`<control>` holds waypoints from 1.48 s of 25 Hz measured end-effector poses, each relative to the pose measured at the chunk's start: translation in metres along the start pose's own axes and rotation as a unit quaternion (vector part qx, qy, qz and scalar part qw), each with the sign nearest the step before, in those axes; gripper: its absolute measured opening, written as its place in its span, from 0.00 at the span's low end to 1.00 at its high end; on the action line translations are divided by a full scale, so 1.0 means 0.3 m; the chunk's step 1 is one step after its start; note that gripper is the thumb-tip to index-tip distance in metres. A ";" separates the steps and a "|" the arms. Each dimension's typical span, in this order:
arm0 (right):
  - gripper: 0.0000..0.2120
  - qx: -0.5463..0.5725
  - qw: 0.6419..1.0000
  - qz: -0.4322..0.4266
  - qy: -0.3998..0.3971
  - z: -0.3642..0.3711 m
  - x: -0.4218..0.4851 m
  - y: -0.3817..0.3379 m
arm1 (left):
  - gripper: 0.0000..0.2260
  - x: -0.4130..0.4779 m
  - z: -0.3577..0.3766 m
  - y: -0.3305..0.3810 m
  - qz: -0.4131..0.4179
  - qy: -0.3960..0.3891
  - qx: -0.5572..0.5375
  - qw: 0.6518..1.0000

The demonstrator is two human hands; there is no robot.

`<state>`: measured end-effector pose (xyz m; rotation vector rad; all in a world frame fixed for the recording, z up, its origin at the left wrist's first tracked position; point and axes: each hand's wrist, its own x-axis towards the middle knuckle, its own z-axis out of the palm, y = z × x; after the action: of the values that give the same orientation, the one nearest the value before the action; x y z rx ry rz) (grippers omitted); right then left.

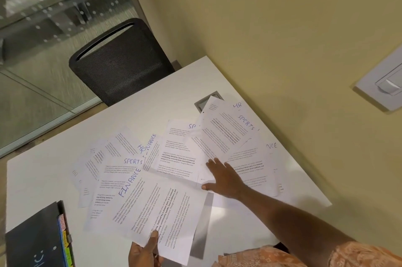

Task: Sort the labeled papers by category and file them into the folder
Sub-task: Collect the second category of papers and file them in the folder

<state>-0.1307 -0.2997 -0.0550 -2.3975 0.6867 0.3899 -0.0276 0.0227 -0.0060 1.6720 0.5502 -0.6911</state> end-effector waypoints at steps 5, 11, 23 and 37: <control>0.51 0.030 0.990 0.084 0.108 -0.071 -0.021 0.177 | 0.20 -0.001 -0.002 0.007 0.008 -0.028 -0.040 0.999; 0.61 0.005 0.920 0.364 0.143 -0.131 -0.065 0.369 | 0.27 -0.010 -0.003 -0.019 0.021 0.000 -0.052 0.998; 0.43 0.195 0.841 0.464 0.200 -0.145 -0.151 0.399 | 0.26 0.010 0.021 -0.003 0.002 0.018 -0.017 1.000; 0.02 0.381 0.790 0.281 0.390 -0.521 -0.436 0.391 | 0.29 -0.044 0.054 0.046 0.038 -0.035 -0.058 0.997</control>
<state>-0.2867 -0.4277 0.0656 -1.4478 1.5708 -0.6205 -0.0300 0.0039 0.0108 1.5463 0.4658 -0.6470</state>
